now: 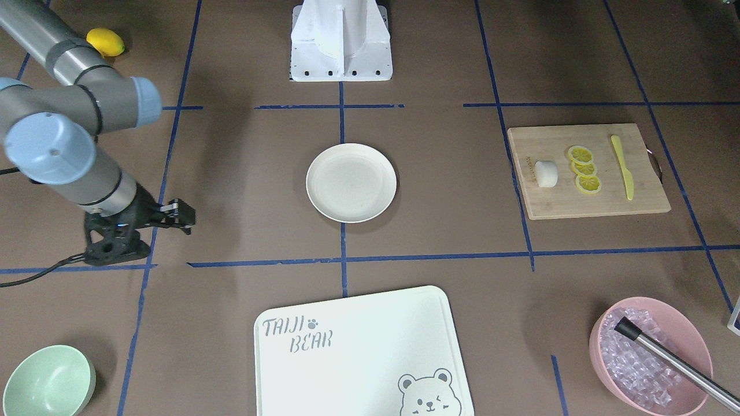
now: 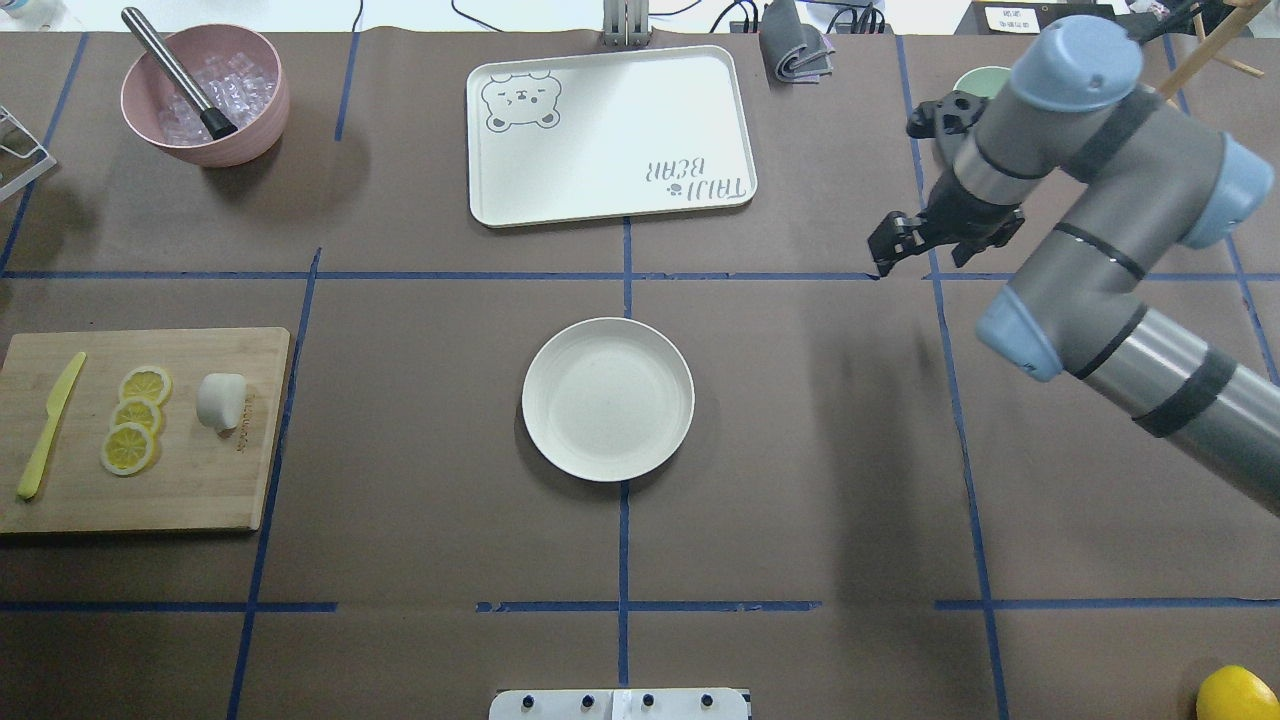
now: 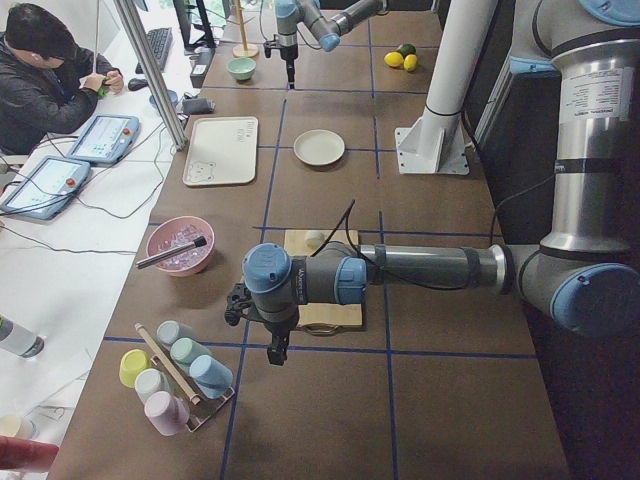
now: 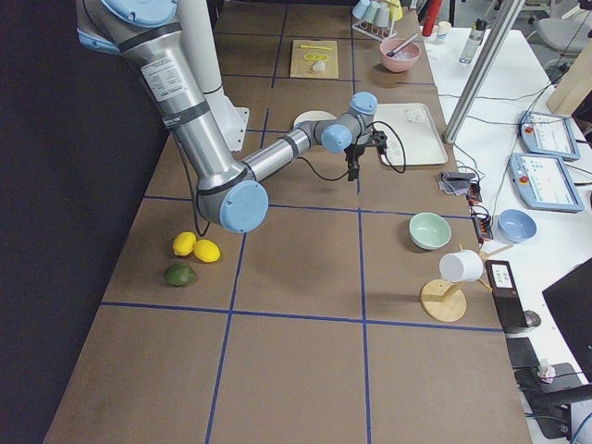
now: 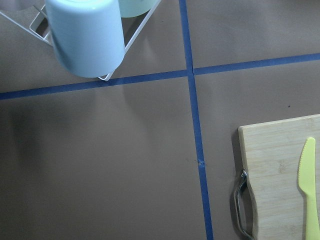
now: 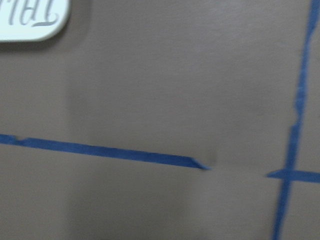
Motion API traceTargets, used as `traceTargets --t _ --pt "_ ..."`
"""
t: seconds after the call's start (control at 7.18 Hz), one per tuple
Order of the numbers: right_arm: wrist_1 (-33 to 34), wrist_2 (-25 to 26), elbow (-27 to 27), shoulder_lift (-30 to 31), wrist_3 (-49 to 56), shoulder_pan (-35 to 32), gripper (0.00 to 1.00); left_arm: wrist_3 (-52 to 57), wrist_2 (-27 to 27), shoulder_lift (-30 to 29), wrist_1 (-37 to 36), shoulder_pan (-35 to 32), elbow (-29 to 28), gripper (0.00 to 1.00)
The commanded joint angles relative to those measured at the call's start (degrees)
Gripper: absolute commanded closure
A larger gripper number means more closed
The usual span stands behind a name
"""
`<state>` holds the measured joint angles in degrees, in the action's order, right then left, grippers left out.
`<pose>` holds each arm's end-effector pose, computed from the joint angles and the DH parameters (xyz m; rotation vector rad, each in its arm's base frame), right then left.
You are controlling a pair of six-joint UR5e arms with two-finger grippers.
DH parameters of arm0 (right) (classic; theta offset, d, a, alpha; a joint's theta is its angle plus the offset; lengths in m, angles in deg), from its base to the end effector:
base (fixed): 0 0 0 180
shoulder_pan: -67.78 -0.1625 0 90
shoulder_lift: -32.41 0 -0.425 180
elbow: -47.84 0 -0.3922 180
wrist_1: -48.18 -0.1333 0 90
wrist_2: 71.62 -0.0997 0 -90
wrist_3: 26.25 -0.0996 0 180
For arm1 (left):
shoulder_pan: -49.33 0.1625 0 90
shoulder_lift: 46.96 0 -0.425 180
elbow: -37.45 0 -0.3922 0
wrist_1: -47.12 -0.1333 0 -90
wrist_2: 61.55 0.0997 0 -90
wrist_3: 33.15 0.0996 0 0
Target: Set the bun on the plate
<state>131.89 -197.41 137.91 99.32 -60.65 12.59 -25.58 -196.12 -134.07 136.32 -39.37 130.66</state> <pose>-0.3116 -0.5797 0.4205 0.0623 -0.7850 -0.1673 -0.0527 -0.4712 0.6566 0.0346 0.7779 0.1437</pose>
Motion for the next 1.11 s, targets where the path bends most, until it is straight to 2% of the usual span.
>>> traceTargets --t 0.0,0.14,0.28,0.42,0.56,0.84,0.98 --pt "0.76 -2.00 0.28 9.78 21.54 -11.47 0.00 -0.62 0.19 -0.17 0.01 1.07 -0.13 0.00" --pt "0.58 -1.91 0.10 13.74 31.23 -16.04 0.00 -0.54 -0.16 -0.26 0.18 1.07 -0.05 0.00" --pt "0.58 -2.09 0.10 17.43 34.98 -21.14 0.00 -0.54 -0.17 -0.34 0.18 0.98 -0.05 0.00" --pt "0.14 -2.18 0.28 20.43 35.19 -24.67 0.00 -0.45 -0.17 -0.69 0.27 1.07 -0.13 0.00" --pt "-0.03 -2.26 0.63 23.59 35.28 -27.83 0.00 -0.45 -0.08 -1.39 3.66 1.07 -0.14 0.00" --pt "3.89 -6.37 1.59 23.62 35.19 -32.94 0.01 -0.71 -0.17 -1.40 13.68 1.07 -0.66 0.00" --pt "6.36 -6.39 3.60 24.32 35.10 -33.05 0.01 -0.54 -0.34 -2.01 13.80 1.16 -0.92 0.00"
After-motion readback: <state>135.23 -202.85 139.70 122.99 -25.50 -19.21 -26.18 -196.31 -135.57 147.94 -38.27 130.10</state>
